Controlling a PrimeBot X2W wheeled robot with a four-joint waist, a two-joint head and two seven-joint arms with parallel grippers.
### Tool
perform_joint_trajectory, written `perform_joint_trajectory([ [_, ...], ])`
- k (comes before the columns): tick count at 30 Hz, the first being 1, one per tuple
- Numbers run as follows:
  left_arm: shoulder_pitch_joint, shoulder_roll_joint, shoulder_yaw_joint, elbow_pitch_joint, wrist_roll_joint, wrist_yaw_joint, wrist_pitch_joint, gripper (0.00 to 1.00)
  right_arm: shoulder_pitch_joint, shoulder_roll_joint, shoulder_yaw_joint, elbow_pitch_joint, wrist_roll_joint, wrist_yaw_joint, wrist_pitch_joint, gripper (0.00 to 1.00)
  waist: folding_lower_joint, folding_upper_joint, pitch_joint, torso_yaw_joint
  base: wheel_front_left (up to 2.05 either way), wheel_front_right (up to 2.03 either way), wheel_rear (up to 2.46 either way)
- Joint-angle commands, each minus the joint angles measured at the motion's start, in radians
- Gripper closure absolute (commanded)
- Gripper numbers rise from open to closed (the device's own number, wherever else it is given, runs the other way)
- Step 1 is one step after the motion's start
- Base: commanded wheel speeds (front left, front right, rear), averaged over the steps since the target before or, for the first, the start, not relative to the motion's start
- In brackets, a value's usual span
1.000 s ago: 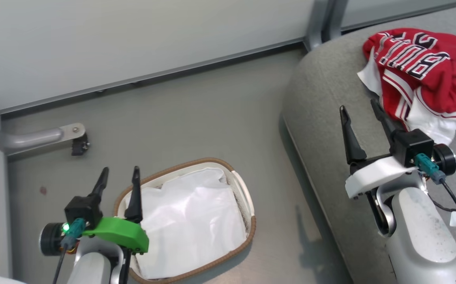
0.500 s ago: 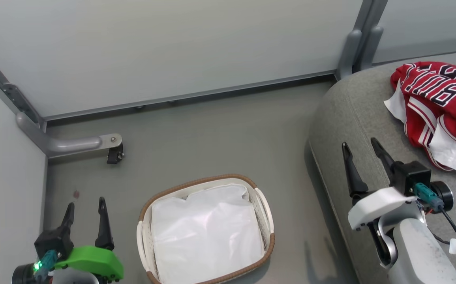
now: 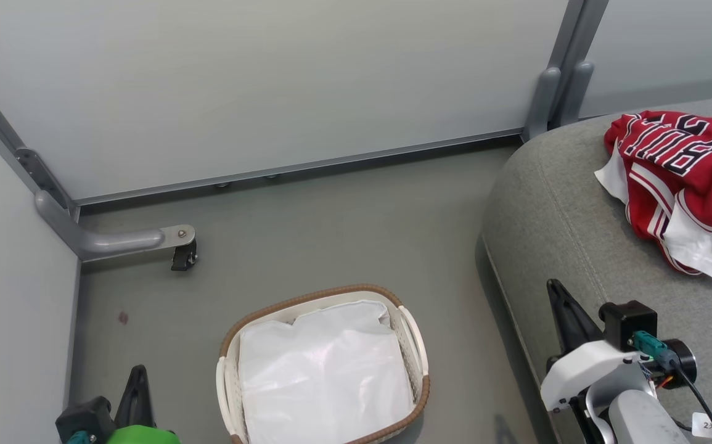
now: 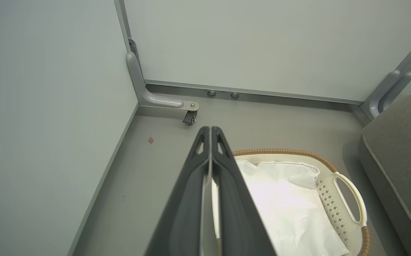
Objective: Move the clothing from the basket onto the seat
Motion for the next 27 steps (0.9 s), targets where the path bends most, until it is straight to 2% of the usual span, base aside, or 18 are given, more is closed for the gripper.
perform_joint_trajectory([
  [1,-0.012,0.003,0.009,-0.009,-0.036,0.000,0.013,1.00,-0.015,-0.002,-0.010,-0.010,0.037,0.000,0.014,1.00,0.0000,0.0000,0.000,0.000,0.00,0.00,0.00],
  [27,-0.032,0.006,0.007,-0.099,-0.483,-0.006,0.125,1.00,0.026,-0.005,-0.048,-0.089,0.511,0.000,0.126,1.00,0.0000,0.0000,-0.008,0.008,0.00,0.00,0.00],
])
